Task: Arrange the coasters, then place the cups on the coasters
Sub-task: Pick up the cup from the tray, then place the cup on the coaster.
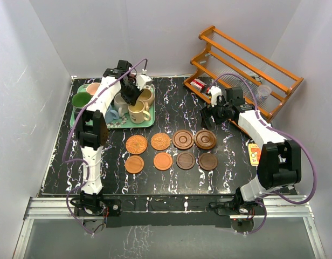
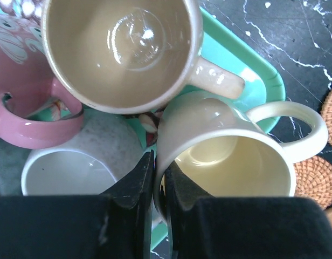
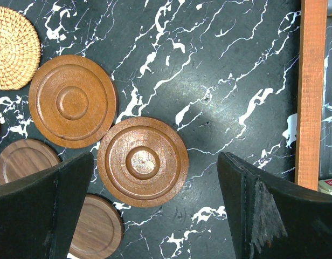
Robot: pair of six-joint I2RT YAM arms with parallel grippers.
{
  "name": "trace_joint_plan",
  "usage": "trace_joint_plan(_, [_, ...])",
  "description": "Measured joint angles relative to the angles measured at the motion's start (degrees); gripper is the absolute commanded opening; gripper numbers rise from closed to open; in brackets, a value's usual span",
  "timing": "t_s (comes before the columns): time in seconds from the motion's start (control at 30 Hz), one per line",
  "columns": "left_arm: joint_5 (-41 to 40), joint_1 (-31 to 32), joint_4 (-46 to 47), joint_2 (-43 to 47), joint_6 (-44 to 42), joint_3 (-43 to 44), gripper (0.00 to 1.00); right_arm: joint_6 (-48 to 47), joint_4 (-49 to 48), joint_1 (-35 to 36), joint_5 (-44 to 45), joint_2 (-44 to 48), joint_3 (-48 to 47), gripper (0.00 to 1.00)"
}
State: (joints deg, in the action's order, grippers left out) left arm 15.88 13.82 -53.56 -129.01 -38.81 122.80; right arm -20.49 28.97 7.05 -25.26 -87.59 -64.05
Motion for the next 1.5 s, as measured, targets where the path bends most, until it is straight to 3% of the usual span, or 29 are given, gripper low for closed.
trace_joint_plan(0.2, [-1.0,2.0,-2.0,2.8,1.2,-1.1,0.0,0.0,0.0,0.0,0.0,0.0,0.0,0.98])
trace_joint_plan(0.43, [-3.0,9.5,1.1,11.4,9.0,-4.9,0.0,-0.2,0.1,0.0,-5.6,1.0,0.0,0.87])
trace_joint_plan(0.83, [-5.0,21.8,2.5,7.5,21.3,4.9,0.0,-0.6,-3.5,4.9,-15.5,10.5,2.3,0.9])
trace_joint_plan(1.23, [-5.3,25.4,2.6,4.0,26.9,6.2,0.0,-0.3,-8.0,8.0,-11.6,10.8,6.6,0.5])
trace_joint_plan(1.5, [-5.2,26.0,2.6,3.8,28.2,6.2,0.0,-0.9,-8.3,8.4,-9.1,10.8,6.6,0.42])
